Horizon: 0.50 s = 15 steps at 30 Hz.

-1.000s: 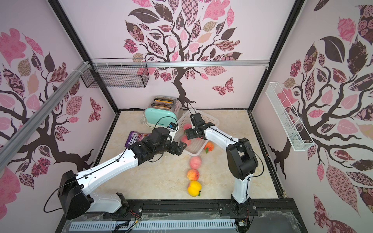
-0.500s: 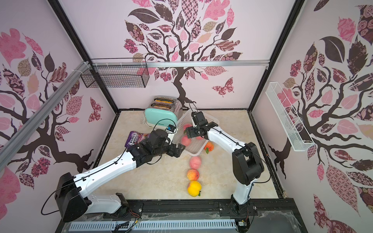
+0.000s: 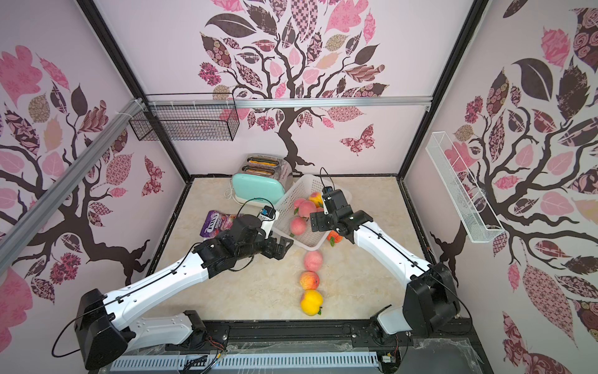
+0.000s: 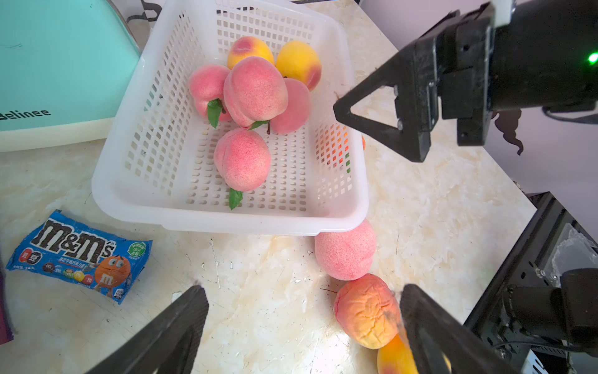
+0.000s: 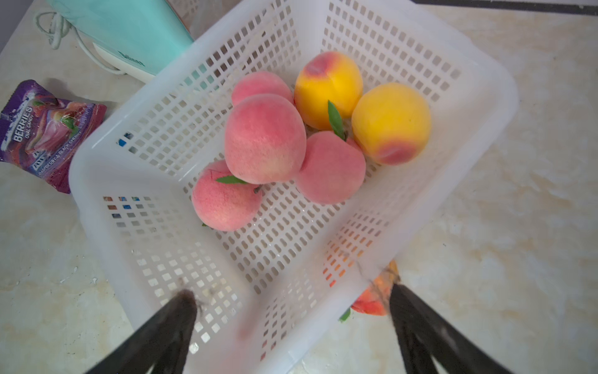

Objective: Put the peaches into the basket
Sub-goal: Place the peach in the basket.

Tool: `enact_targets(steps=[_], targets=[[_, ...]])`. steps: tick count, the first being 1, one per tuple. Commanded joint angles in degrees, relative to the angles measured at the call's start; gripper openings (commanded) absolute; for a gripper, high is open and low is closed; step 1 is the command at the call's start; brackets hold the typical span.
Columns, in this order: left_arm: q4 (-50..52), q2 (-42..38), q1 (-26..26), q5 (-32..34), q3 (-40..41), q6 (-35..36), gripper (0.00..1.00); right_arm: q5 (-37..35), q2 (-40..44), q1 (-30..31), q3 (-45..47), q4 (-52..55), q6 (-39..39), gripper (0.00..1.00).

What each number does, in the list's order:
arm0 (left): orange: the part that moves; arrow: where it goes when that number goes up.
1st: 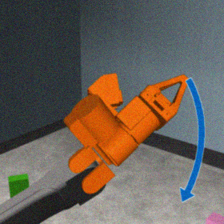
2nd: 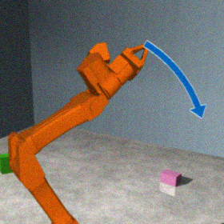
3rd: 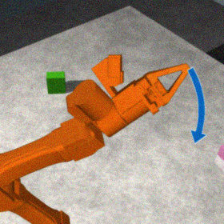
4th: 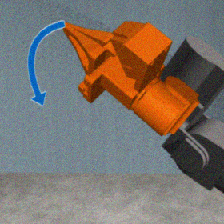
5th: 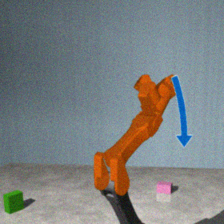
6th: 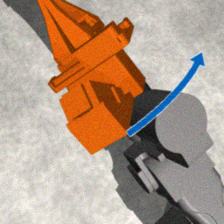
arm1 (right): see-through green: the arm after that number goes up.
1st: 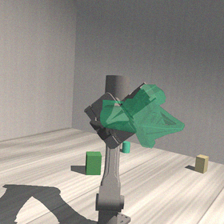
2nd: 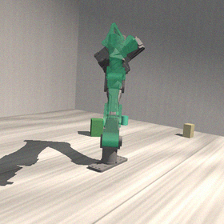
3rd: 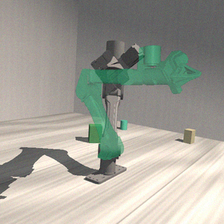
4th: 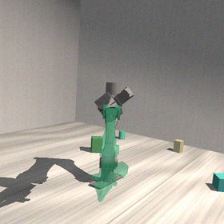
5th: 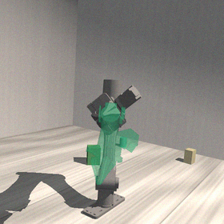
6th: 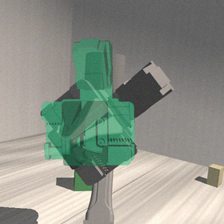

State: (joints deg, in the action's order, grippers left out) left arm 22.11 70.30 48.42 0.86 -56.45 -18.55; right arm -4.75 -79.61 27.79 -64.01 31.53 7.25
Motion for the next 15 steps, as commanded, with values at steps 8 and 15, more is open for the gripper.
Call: enact_targets(steps=[8,15], targets=[[-2.05,-0.17,5.08,0.99,1.0,-1.75,0.97,-1.24,9.18,-3.65,8.06,1.76,3.78,0.96],[-2.02,-0.58,5.75,0.52,0.81,-2.19,0.97,1.97,10.7,-7.4,12.98,-0.08,5.52,0.96]])
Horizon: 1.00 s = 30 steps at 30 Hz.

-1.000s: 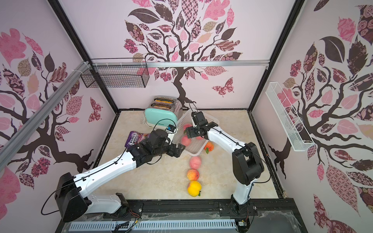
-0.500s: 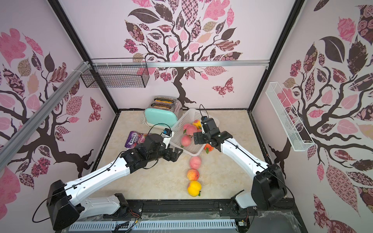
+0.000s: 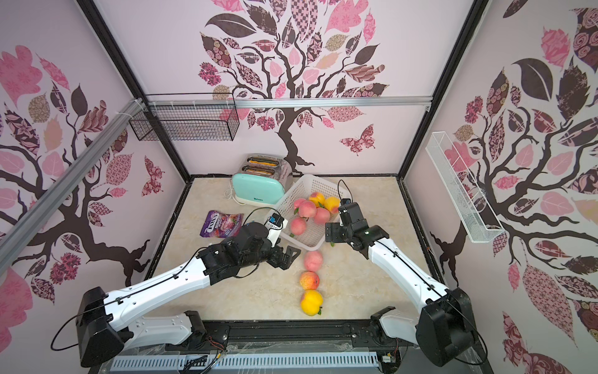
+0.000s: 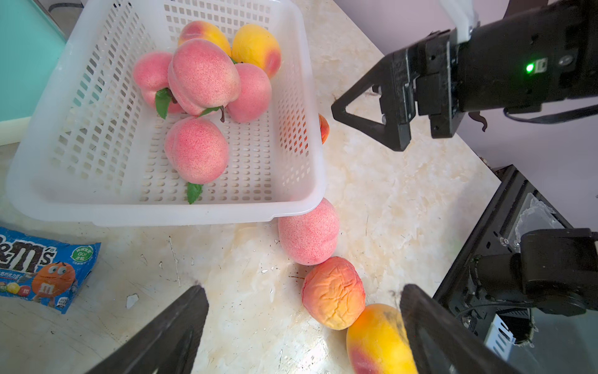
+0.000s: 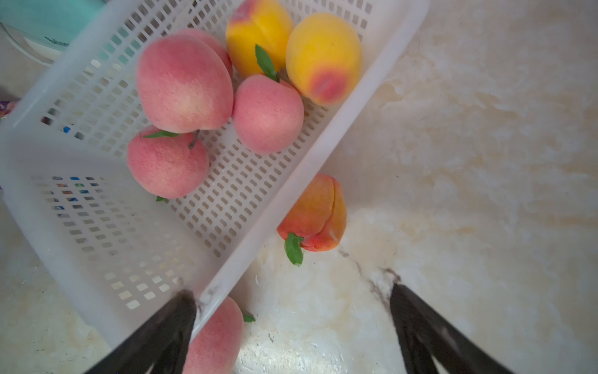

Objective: Put the peaches into the basket
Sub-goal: Place the peach in the basket, then adjust the basket at the center of the board.

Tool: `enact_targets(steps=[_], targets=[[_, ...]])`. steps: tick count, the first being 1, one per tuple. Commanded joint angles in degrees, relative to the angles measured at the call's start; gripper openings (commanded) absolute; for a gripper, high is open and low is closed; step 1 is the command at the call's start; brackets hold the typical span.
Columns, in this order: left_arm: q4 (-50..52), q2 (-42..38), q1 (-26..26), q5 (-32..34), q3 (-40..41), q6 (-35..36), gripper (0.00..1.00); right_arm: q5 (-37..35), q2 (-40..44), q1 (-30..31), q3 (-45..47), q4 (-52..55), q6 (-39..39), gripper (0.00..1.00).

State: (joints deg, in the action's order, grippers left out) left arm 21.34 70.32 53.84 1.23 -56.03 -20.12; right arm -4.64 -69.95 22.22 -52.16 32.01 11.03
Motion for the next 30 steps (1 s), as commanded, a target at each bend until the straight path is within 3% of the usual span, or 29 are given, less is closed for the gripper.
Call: enact_targets(steps=[1,30], targets=[[-1.05,-0.72,0.38,0.15,0.17,-0.55,0.97,2.63,1.13,-2.42,1.64,-0.9,1.97,0.96],[0.61,-1.28,0.36,1.02,-1.54,0.15,0.97,8.4,-13.81,-6.22,3.39,-12.95,2.73,0.96]])
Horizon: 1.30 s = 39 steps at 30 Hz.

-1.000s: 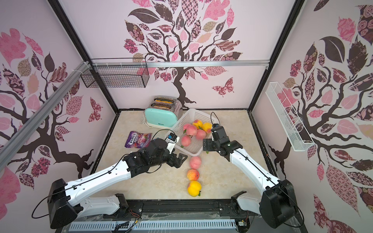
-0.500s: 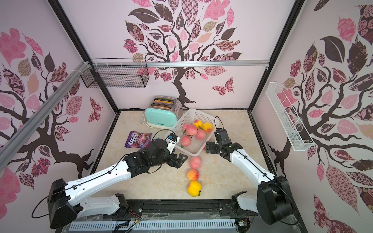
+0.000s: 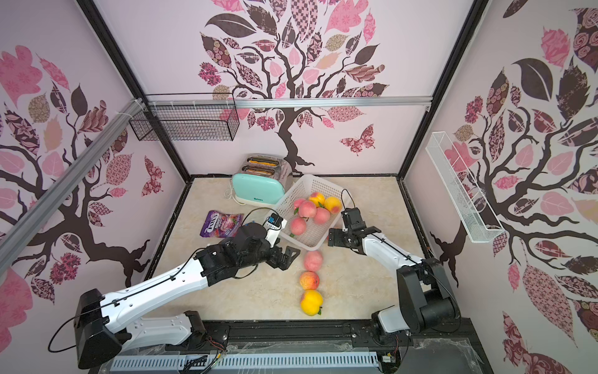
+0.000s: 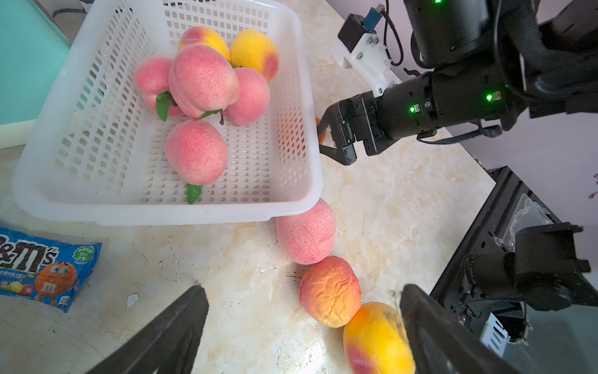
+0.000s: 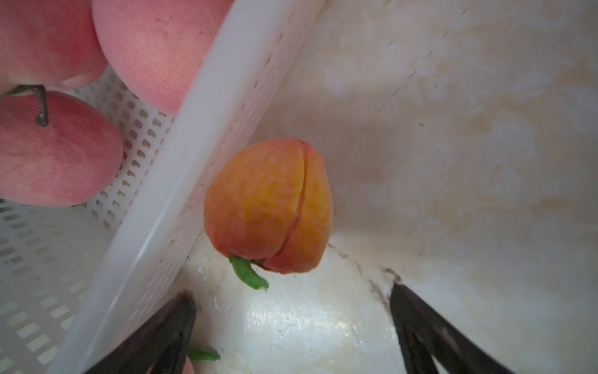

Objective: Put the peaches into the basket
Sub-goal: Adjust the basket at the center of the board, then pick up the peach from the center of the board.

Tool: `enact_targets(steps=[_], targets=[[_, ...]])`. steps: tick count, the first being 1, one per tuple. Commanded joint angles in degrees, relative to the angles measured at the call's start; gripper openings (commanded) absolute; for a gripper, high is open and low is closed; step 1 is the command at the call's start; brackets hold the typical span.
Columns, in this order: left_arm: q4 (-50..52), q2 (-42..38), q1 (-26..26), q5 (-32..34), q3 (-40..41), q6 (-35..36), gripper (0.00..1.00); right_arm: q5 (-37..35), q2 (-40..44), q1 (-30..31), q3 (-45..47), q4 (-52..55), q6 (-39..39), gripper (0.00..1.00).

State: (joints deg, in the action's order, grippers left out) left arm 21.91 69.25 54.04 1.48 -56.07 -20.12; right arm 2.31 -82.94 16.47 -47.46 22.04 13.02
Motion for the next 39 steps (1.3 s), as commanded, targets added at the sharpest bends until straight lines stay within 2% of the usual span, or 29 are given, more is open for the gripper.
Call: enact_targets(steps=[1,16,30,39], targets=[[0.09,-0.38,0.11,0.87,-1.64,0.21,0.97,1.82,-1.27,-0.57,-1.32,-3.7,0.78,0.96],[1.28,0.33,0.14,2.31,-2.73,0.59,0.97,6.46,-5.63,-0.58,-1.69,-11.95,2.58,0.96],[1.29,0.53,0.11,2.97,-2.47,0.65,0.97,6.62,-8.8,-0.61,-2.12,-15.61,2.82,0.95],[1.29,0.65,0.1,3.08,-2.32,0.69,0.97,6.55,-9.46,-0.56,-2.38,-15.12,2.93,0.89]])
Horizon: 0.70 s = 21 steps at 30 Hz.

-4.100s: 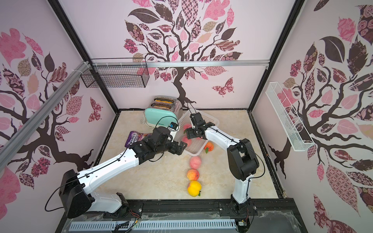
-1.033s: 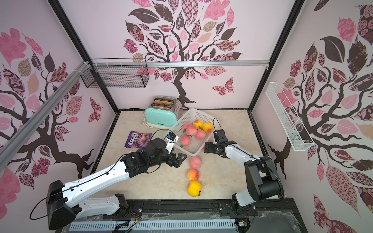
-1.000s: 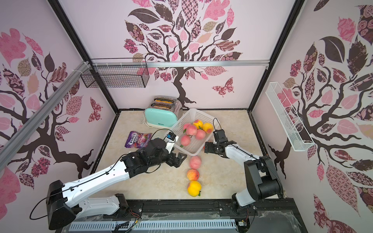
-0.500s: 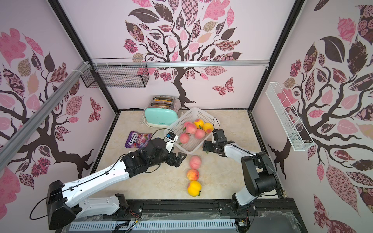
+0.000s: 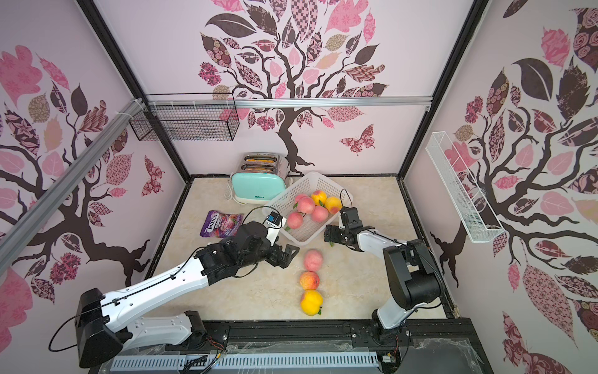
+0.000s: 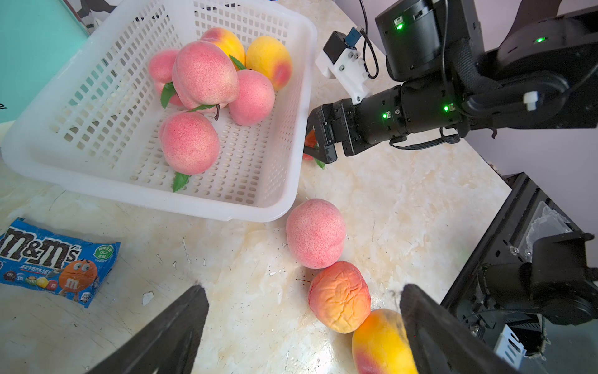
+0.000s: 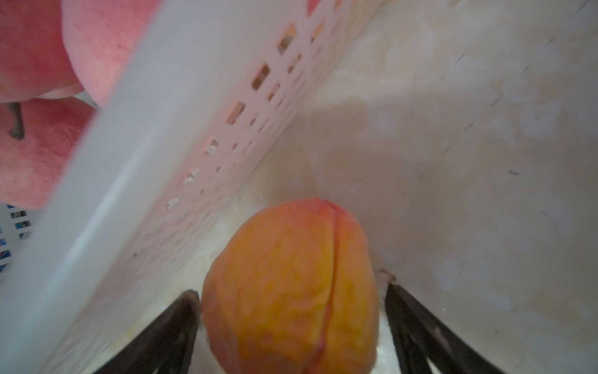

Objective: Put the peaches into the basket
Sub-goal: Pick up the peach from the center of the board.

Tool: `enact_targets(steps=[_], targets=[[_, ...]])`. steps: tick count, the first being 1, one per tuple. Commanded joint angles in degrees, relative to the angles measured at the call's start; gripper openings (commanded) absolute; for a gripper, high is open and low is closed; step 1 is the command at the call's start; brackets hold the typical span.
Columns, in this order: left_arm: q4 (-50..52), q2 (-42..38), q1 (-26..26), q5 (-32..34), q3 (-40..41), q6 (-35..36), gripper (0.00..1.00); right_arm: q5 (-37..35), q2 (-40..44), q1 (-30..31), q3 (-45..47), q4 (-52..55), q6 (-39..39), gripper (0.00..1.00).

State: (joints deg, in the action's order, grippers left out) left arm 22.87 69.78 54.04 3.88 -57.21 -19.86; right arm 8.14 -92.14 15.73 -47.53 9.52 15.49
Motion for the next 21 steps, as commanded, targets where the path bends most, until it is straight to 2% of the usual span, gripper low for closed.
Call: enact_targets(steps=[1,15,21], targets=[[0.34,0.09,0.09,0.77,-1.15,0.43,0.97,0.66,-0.11,0.14,-2.21,-2.58,0.52,0.87],[0.6,-1.29,0.1,1.2,-0.42,0.08,0.97,0.39,3.12,0.18,-0.41,-1.19,0.56,0.7],[1.63,-2.59,0.1,1.57,-0.02,-0.2,0.97,-0.03,6.33,0.17,1.85,0.73,0.86,0.7]])
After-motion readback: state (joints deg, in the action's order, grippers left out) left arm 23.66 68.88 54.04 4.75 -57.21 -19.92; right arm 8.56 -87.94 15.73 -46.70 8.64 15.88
